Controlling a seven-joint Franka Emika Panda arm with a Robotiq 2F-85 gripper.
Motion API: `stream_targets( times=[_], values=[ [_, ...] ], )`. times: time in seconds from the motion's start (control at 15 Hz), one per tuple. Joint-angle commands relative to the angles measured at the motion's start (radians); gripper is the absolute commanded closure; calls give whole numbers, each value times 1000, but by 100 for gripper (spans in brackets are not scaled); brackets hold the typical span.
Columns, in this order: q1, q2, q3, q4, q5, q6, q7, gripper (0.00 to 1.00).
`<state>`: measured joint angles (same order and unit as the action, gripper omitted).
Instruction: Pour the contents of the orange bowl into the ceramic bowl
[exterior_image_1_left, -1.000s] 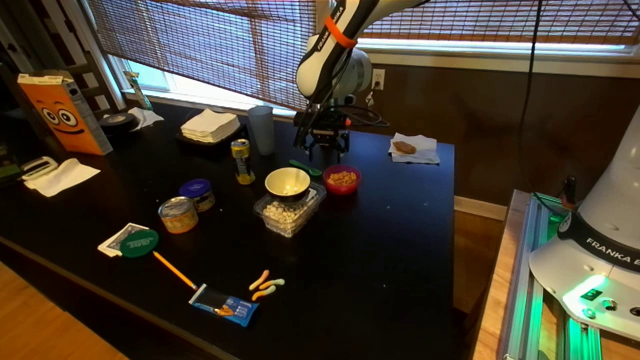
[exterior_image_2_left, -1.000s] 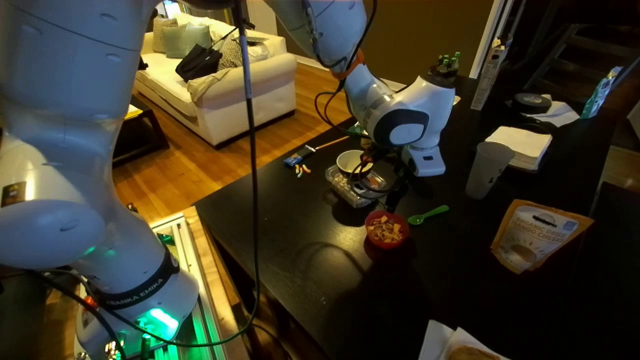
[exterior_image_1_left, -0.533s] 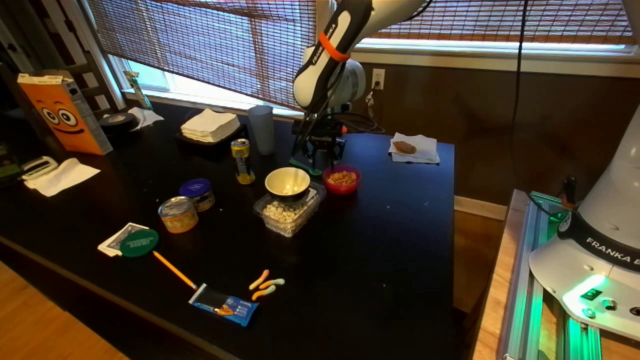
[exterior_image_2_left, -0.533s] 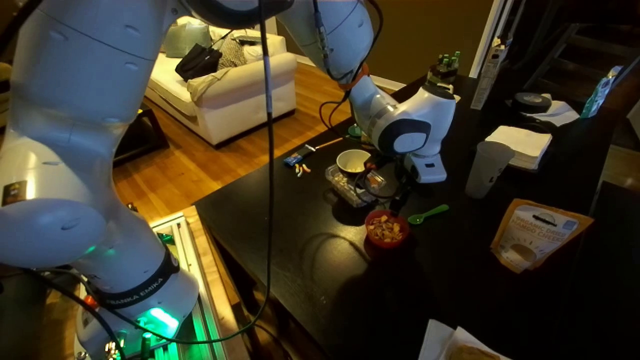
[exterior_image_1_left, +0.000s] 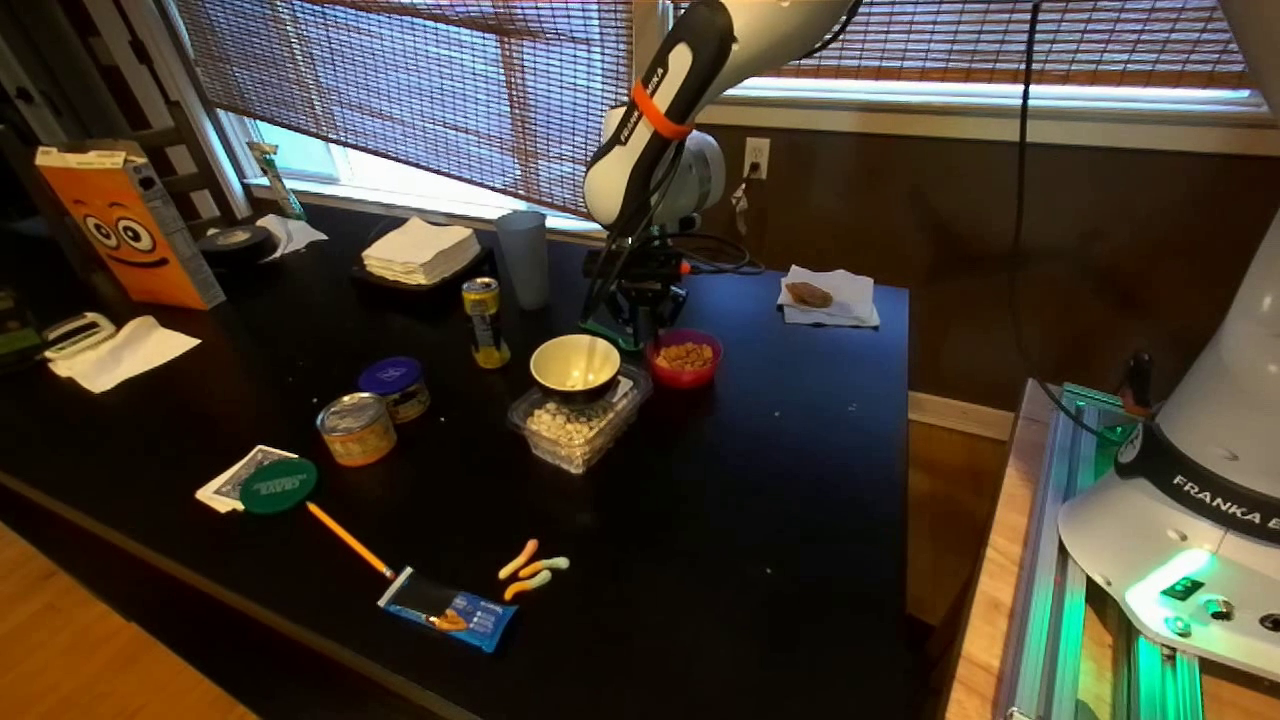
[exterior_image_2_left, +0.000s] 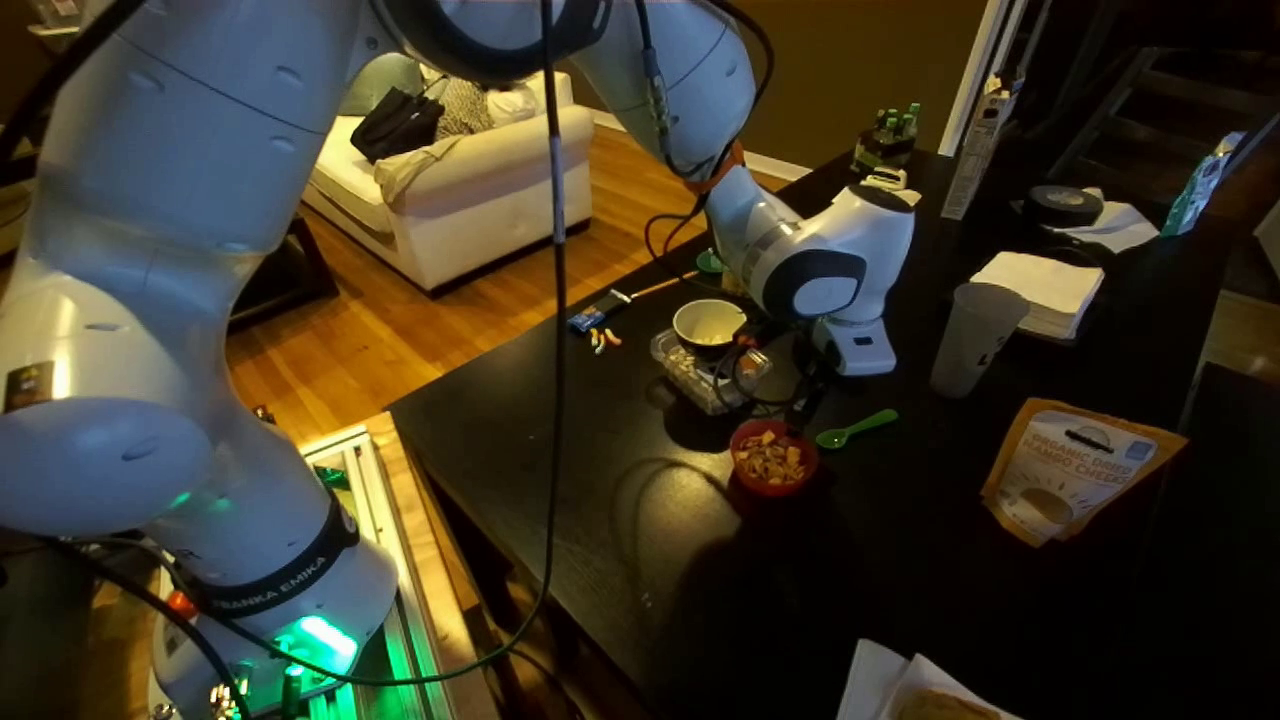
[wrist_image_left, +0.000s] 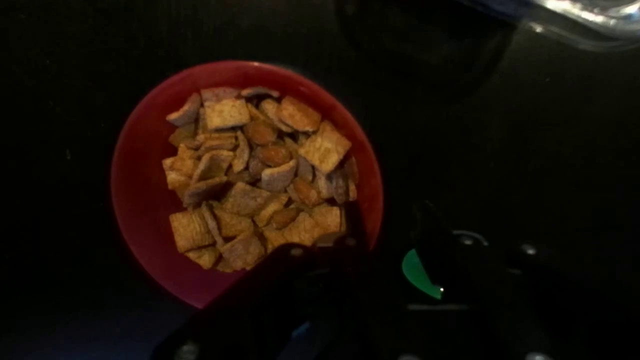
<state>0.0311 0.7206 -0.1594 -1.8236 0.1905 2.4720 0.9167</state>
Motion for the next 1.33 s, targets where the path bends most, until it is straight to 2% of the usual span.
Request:
stream_targets(
  times=[0.0,0.13,0.27,0.73,1.27],
  values=[
    [14,29,-13,42,-19,-36,28,75],
    [14,32,-13,45,-19,-41,28,93],
    [14,32,-15,45,-20,-45,27,100],
    [19,-12,-25,35,-32,-104,28,99],
    [48,-194,-11,-24,-90,-262,18,99]
  ],
)
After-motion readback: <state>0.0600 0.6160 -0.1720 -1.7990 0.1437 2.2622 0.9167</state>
